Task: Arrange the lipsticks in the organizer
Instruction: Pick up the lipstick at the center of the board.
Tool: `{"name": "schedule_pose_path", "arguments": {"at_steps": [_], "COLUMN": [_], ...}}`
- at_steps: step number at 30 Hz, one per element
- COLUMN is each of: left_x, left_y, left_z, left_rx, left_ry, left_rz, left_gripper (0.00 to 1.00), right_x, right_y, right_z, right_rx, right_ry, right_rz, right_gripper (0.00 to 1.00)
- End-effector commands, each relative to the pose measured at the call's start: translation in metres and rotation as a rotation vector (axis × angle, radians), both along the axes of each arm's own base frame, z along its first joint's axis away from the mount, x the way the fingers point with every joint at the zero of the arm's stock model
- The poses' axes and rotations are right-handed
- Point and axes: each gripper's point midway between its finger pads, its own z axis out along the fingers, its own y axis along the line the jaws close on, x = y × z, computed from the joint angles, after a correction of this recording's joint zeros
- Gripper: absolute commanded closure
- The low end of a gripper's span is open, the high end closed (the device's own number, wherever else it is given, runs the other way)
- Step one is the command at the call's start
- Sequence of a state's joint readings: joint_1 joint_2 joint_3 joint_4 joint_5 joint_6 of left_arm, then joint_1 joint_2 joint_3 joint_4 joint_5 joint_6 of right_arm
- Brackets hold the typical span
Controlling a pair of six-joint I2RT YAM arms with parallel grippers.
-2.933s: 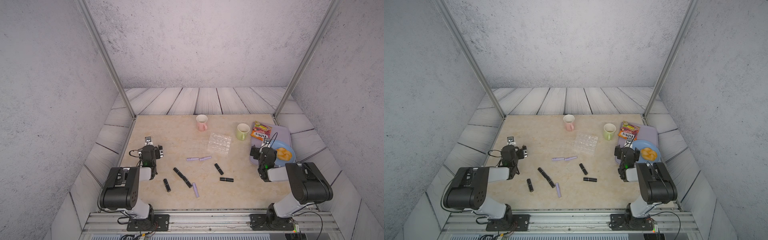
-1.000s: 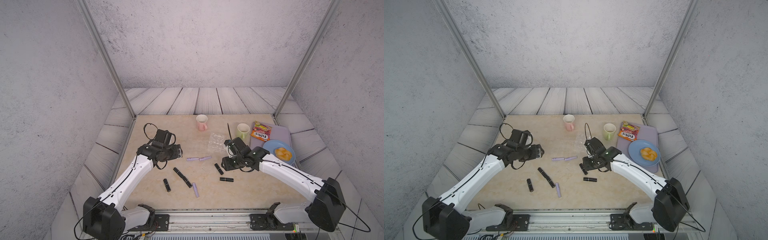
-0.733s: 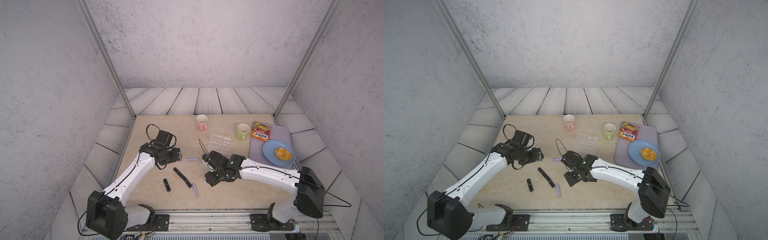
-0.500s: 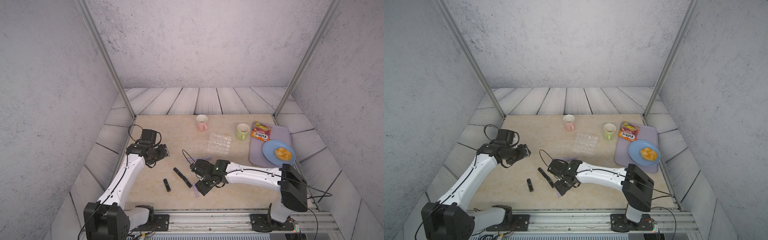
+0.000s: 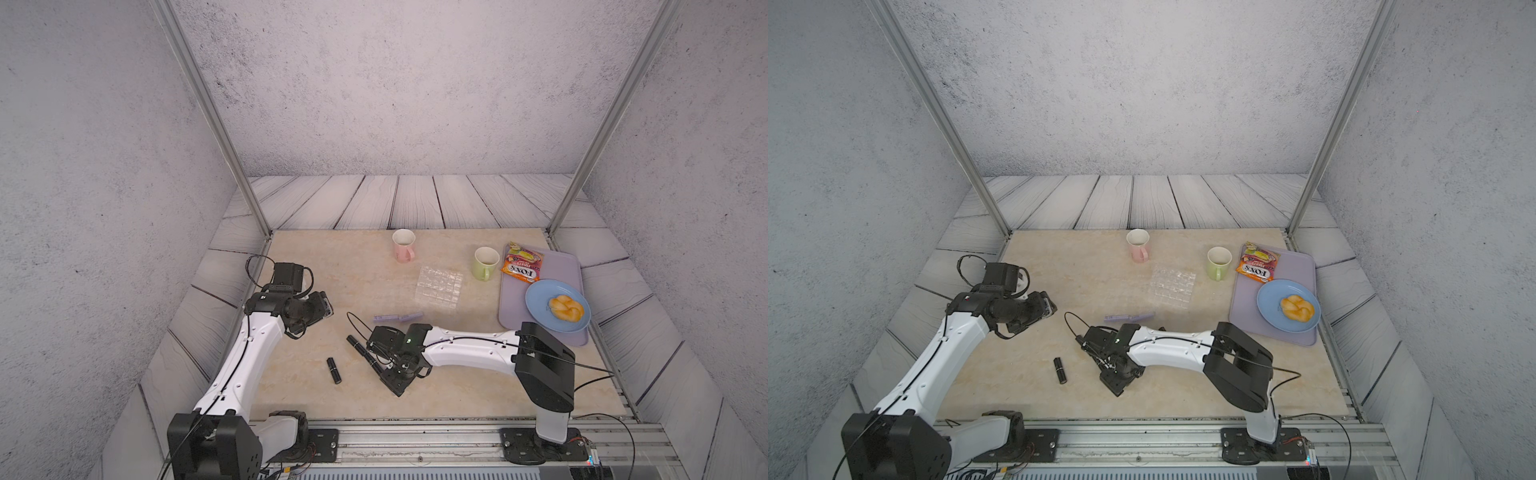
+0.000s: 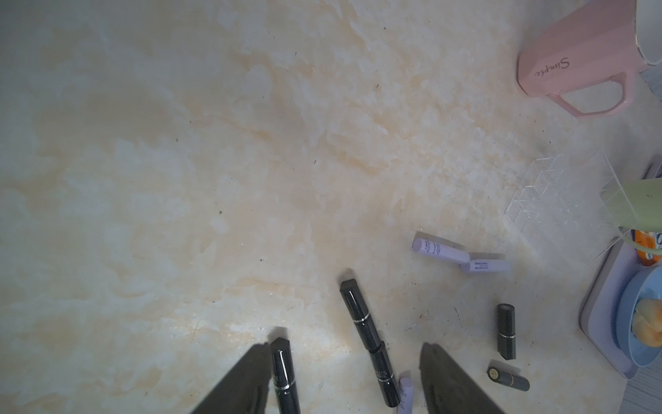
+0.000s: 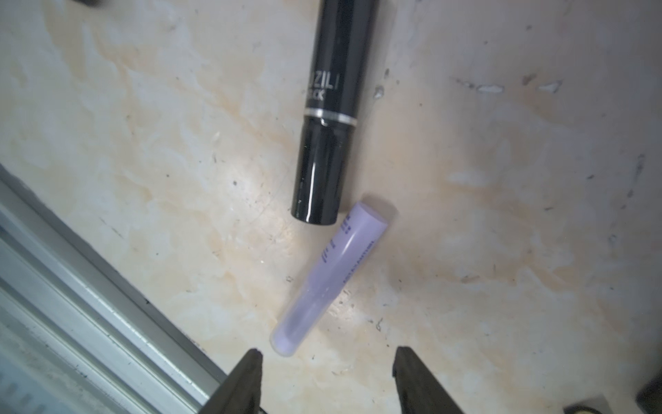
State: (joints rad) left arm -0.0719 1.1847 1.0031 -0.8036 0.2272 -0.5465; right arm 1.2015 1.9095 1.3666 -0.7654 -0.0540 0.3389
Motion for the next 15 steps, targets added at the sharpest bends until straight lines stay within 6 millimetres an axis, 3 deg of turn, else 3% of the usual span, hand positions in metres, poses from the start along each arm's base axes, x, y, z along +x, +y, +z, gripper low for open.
{"name": "schedule_pose_path", "arguments": {"at_steps": [1,10,15], "left_x": [-0.001,-0.004,-0.004], "left_y": [0.001,0.001,-0.002], "left_z": [-0.002,0.001,0.006], "left_rx": [-0.004,-0.011,-0.029], "left_ry": [0.000,-0.008,-0.014], "left_rz": [0.001,0.006,0.001], "left_gripper": [0.29,0.29,0.29], "right_x": [-0.006,-0.003,0.010], "right_y": [0.005,0.003,-0.015], "right_z": [-0.010,-0.021,-0.024], "right_rx": [-0.018,-0.044,-0.028], "right_ry": [0.030,0.042,0.068], "right_rz": [0.036,0.013,-0.088], "right_gripper": [0.41,0.49,0.64]}}
